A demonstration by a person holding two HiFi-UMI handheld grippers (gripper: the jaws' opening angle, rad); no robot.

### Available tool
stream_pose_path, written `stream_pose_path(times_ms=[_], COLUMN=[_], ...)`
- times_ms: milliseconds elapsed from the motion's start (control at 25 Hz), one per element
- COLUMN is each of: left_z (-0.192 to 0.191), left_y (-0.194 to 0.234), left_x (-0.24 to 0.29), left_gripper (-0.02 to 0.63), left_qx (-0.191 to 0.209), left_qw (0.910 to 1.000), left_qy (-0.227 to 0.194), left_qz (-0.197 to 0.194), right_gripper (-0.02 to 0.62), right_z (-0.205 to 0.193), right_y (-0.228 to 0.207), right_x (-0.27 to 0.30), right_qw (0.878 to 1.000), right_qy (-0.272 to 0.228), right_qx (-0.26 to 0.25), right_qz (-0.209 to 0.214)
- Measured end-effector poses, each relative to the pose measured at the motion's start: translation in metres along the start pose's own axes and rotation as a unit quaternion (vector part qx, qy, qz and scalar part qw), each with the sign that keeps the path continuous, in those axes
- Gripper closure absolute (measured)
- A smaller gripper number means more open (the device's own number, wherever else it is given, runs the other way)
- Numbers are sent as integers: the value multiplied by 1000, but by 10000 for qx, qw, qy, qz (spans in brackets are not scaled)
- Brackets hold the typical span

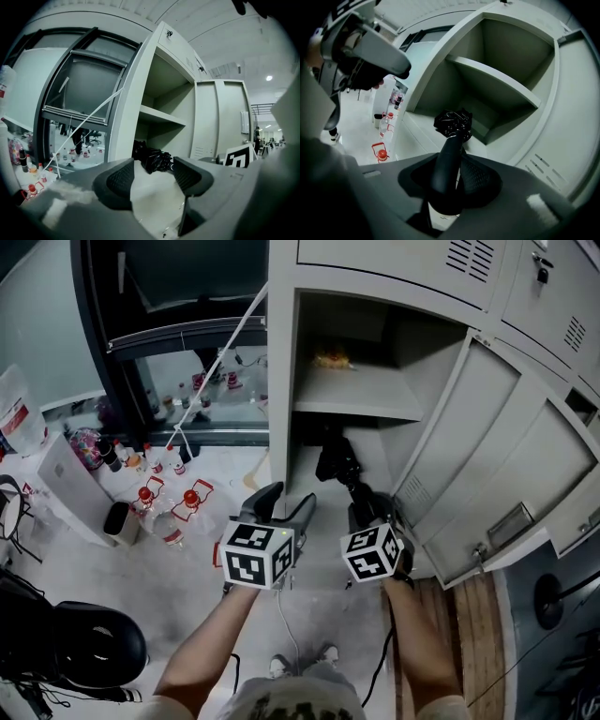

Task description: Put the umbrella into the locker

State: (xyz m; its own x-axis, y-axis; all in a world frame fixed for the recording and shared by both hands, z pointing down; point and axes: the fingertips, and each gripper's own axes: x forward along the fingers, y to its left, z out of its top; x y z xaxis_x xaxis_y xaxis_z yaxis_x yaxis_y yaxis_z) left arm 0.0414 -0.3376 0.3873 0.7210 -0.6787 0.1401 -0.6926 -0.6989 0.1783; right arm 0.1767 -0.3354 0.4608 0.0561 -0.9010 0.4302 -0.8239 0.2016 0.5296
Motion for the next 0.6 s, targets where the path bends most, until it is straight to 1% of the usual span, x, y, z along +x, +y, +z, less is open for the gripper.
stream_pose_path(times_ms=[80, 200, 280, 400, 480, 600], left_z=[0, 0, 0, -3, -5, -4], left_y=[0, 0, 0, -1, 0, 6], left_x=[1, 3, 5, 6, 6, 7], left_gripper=[331, 331, 331, 331, 331, 331], left_qx=[-11, -41, -56, -58, -66, -118], left_qw=[10000, 10000, 10000, 10000, 9999, 9998], left_qy=[1, -6, -6, 32, 47, 33], left_qz=[15, 31, 30, 49, 79, 150], right_gripper=[463, 463, 463, 463, 463, 465], right_z=[4, 10, 12, 17, 21, 28], right_y=[-3, -7, -12, -13, -13, -15], right_x=[-2, -4, -4, 0, 6, 19], right_qw=[9986, 9909, 9829, 9666, 9605, 9580], right_qy=[-98, -239, -302, -393, -434, -455], right_qx=[495, 1262, 1741, 2430, 2643, 2723], right_qz=[173, 403, 521, 708, 756, 775])
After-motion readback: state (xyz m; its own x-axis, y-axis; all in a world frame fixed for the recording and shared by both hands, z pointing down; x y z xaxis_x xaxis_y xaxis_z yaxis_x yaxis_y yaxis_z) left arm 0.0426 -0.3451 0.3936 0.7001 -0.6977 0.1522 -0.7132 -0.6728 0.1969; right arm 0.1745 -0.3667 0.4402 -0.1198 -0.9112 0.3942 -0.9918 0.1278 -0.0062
